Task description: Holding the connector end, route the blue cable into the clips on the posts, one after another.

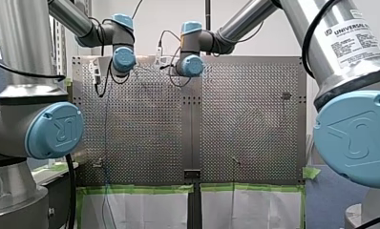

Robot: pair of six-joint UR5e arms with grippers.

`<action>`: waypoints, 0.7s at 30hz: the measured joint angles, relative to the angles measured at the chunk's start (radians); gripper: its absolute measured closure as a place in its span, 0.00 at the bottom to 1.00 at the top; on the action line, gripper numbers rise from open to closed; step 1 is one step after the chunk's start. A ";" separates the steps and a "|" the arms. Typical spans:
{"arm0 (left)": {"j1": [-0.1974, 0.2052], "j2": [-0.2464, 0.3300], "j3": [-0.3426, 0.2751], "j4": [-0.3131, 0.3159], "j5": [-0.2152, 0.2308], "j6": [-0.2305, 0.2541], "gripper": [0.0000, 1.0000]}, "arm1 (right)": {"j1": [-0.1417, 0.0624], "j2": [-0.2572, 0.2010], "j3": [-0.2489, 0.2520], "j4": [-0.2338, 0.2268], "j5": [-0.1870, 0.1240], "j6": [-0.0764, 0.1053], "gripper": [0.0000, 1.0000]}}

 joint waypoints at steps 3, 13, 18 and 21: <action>0.006 -0.005 0.008 -0.028 0.003 0.000 1.00 | 0.002 0.012 -0.025 0.000 -0.010 0.016 1.00; 0.052 0.011 0.079 -0.050 0.068 -0.004 1.00 | 0.010 0.056 -0.117 0.005 -0.038 0.052 1.00; 0.070 -0.002 0.115 -0.068 0.091 -0.002 1.00 | 0.010 0.059 -0.167 0.010 -0.039 0.060 1.00; 0.082 -0.008 0.125 -0.074 0.092 -0.001 1.00 | 0.007 0.060 -0.187 0.013 -0.039 0.066 1.00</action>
